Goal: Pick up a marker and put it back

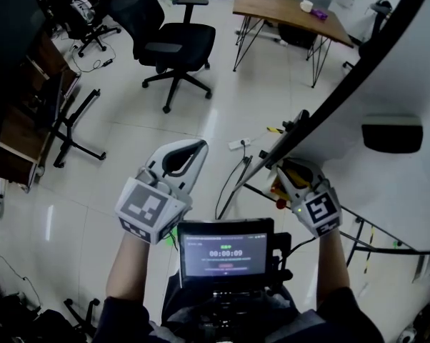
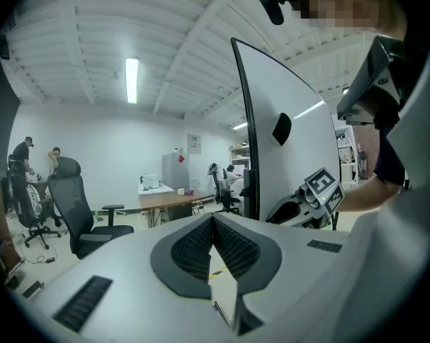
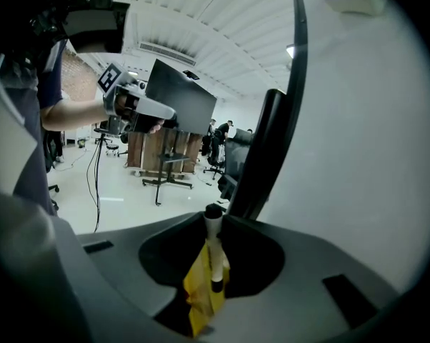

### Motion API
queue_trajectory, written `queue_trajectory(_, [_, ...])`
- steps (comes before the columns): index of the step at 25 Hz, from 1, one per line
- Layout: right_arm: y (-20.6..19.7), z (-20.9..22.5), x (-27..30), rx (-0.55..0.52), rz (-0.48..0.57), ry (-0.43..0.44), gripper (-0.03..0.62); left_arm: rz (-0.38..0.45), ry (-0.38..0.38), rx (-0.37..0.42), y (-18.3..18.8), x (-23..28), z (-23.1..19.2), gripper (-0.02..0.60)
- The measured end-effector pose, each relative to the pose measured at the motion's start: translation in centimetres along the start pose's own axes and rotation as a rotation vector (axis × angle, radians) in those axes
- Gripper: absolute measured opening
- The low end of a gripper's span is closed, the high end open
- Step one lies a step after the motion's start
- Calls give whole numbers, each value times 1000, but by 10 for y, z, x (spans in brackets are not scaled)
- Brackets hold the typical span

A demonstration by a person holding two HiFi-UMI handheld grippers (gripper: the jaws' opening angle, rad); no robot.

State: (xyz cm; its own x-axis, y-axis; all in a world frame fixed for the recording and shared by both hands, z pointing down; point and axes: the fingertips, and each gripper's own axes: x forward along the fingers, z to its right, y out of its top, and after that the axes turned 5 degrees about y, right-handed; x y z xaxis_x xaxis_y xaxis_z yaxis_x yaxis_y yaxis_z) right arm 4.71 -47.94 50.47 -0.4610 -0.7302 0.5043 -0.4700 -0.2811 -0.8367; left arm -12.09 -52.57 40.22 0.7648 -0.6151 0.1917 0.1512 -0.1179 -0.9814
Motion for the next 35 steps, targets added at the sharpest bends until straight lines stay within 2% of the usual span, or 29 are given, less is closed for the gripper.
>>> queue_trajectory(5, [12, 0, -5, -6, 20, -2, 94, 3, 3, 2, 6, 0, -1, 0])
queue_trajectory(11, [38, 8, -17, -34, 109, -26, 94, 27, 0, 29, 16, 5, -1, 0])
queue_trajectory(19, [87, 14, -35, -41, 206, -64, 94, 109, -16, 67, 62, 6, -4, 0])
queue_trajectory(23, [115, 5, -47, -14, 278, -31, 94, 127, -17, 89, 74, -2, -1, 0])
queue_trajectory(35, [196, -22, -93, -97, 446, 1, 94, 202, 2, 90, 101, -36, 3, 0])
